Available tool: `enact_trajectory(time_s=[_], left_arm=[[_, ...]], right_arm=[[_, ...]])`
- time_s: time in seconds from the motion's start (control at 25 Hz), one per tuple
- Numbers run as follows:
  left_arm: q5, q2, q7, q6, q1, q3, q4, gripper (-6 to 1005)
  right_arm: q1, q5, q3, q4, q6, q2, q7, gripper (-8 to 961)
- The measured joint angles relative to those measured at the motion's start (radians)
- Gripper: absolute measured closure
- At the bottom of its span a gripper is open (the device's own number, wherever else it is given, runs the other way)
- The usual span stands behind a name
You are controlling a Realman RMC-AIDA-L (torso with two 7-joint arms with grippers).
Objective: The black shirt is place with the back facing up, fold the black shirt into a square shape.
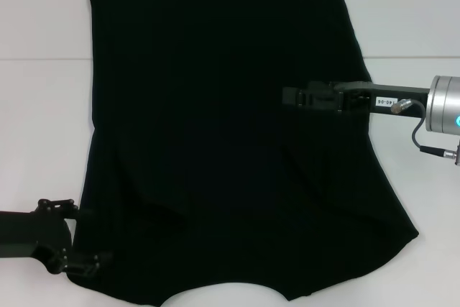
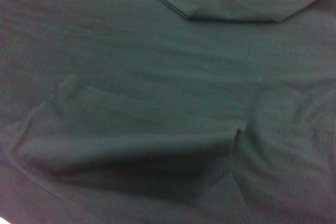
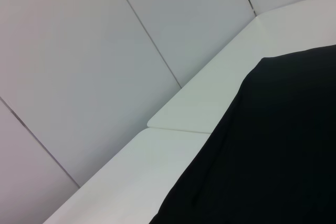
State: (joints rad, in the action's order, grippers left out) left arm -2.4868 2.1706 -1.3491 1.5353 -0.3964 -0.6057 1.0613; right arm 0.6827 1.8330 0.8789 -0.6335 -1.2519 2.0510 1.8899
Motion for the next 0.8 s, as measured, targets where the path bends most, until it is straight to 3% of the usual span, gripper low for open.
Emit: enact_trajectory(time_s=[0.44,0.8], left_arm=[[-0.026,0.003,-0.01,-0.034,0.0,-0.038,0.006,186],[-0.025,0.002,-0.012,-0.029,0.0,-0.032,0.008,499]], right_arm=[[0.0,0.0,-0.012,0.0,-0.001,-0.003,0.0,27],[0.0,0.0,-0.018,0.0,0.0,-0.005,0.0,28]])
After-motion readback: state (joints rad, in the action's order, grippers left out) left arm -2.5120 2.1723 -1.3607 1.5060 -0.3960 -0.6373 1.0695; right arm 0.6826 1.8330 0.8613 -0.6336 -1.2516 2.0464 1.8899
